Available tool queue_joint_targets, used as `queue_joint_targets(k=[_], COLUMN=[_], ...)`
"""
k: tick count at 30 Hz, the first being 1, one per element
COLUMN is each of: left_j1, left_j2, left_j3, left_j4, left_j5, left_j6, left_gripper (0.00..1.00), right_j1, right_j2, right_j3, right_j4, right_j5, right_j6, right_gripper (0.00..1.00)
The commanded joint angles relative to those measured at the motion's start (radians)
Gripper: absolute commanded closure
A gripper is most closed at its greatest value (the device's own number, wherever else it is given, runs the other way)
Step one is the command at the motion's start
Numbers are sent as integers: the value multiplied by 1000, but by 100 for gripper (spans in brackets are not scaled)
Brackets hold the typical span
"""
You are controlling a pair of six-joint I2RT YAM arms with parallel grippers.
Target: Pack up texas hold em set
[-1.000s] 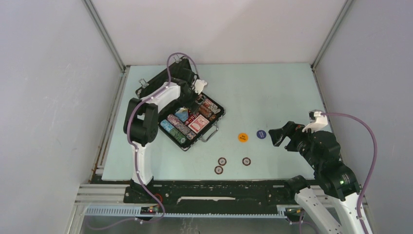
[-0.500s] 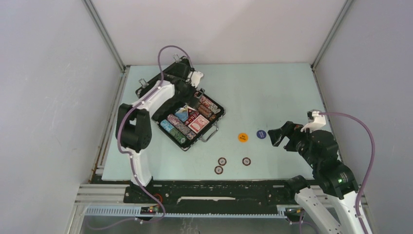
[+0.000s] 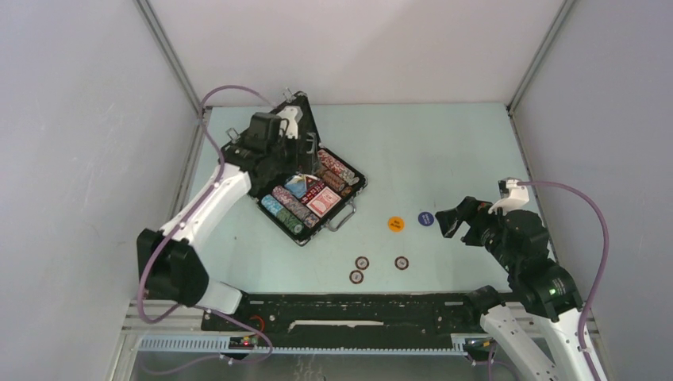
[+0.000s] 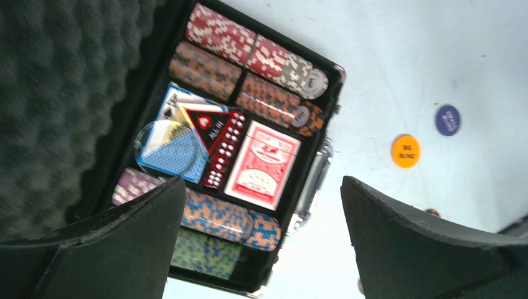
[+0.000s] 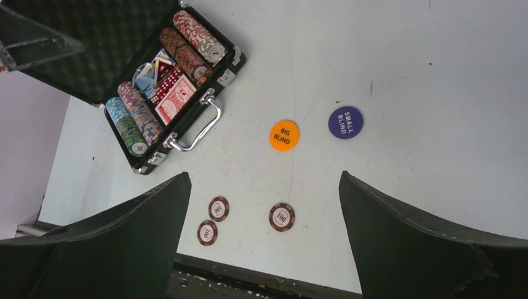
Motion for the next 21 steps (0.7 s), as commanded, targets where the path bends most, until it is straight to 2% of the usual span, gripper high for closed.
queue_joint_targets(k=[1,7,11,14,18,21], left_j1=[4,3,-15,-75,-213,-307], left_j2=[-115,-202,-232,-242,-233,-195], left_j3=[-172,-291,-354,-391,-423,-410], left_j4=[125,171,214,236,287,308], left_j5=[78,98,195,213,197,137], left_j6=[-155,-207,-249,-275,-325,-328], left_gripper=[0,1,1,0,0,0], right_j1=[6,7,7,8,9,10], right_j2=[18,25,34,48,90,136], right_j3=[5,5,5,5,5,15], right_j4=[32,31,30,29,28,20], right_j5=[-2,-9,-15,-18,-28,-53], right_j6=[-21,-22,-22,-23,-23,-21], right_gripper=[0,0,0,0,0,1])
